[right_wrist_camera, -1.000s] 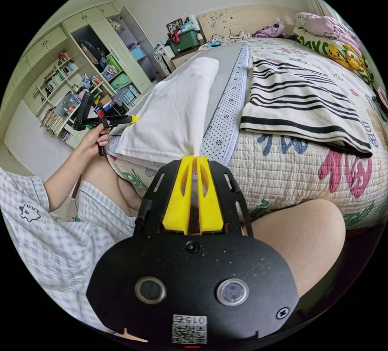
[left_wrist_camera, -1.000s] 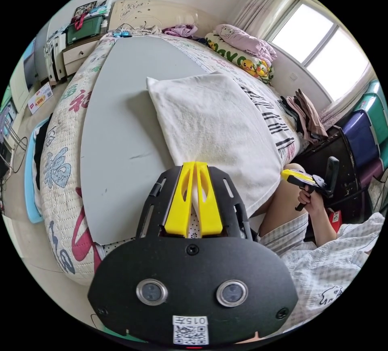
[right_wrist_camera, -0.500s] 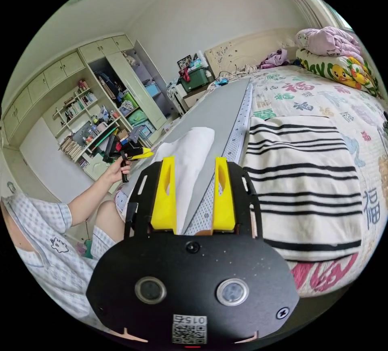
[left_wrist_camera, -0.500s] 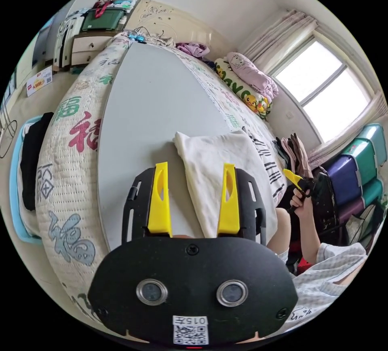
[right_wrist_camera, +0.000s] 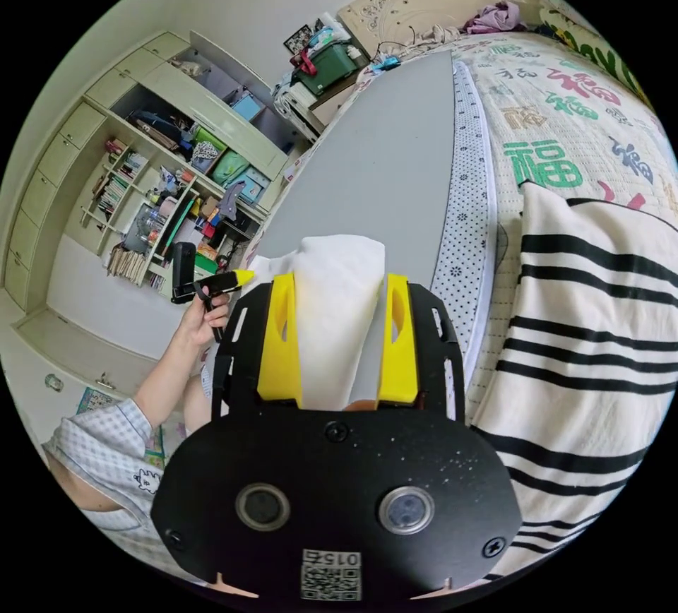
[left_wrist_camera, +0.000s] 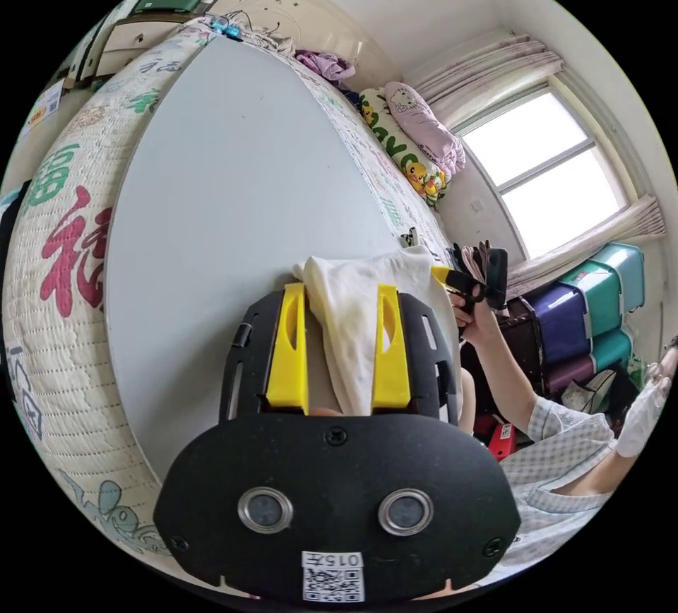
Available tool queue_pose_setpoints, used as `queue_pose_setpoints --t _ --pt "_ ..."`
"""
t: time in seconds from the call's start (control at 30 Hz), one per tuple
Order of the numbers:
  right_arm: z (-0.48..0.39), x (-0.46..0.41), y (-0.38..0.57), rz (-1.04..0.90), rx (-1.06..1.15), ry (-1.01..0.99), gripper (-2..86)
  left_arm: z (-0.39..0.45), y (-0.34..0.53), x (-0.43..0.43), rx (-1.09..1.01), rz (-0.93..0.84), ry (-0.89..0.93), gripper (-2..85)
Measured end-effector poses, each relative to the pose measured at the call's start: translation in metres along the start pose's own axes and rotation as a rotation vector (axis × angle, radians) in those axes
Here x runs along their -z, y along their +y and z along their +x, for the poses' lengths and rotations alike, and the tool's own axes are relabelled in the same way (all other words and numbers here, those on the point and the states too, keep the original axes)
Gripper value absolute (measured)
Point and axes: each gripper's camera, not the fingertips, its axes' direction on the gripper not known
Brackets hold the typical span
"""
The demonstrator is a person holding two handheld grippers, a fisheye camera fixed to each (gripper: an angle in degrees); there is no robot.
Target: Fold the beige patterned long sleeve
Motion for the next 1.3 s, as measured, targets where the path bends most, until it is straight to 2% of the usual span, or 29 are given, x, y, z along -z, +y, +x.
queue_pose_setpoints --t 0.1,0.2,0.3,0.47,0.63,0.83,1.0,1.17,1.23,1.3 --pt "-0.015 0.015 0.017 0.003 0.025 0.004 11.2 -0.010 0.008 -0.007 0.008 -0.044 0.046 6.6" --pt "-0.042 0.050 0.053 0.085 0.096 -0.017 8.9 0.005 0.032 0.015 -0.045 0.060 0.073 4.8" --pt "-0.077 0.112 0.106 0.230 0.216 -0.100 8.3 0.049 0.062 0.052 -0.166 0.168 0.109 4.1" --pt "-0.145 0.235 0.220 0.458 0.475 -0.092 8.2 0.168 0.130 0.115 -0.462 0.317 0.191 3.6" --pt "-0.176 0.354 0.311 0.606 0.601 -0.034 8.2 0.262 0.174 0.110 -0.680 0.357 0.220 3.4" --pt "-0.171 0.437 0.349 0.630 0.655 0.109 8.3 0.306 0.187 0.031 -0.753 0.331 0.308 3.2" --pt "-0.118 0.468 0.310 0.547 0.604 0.185 8.4 0.290 0.163 -0.065 -0.678 0.260 0.375 3.0" --pt "-0.010 0.418 0.210 0.342 0.446 0.147 8.4 0.210 0.113 -0.198 -0.493 0.156 0.285 3.6" --pt "0.030 0.380 0.170 0.260 0.373 0.172 8.5 0.174 0.097 -0.244 -0.429 0.123 0.214 3.8" --pt "0.066 0.326 0.125 0.178 0.301 0.280 8.5 0.143 0.084 -0.288 -0.388 0.083 0.138 3.8"
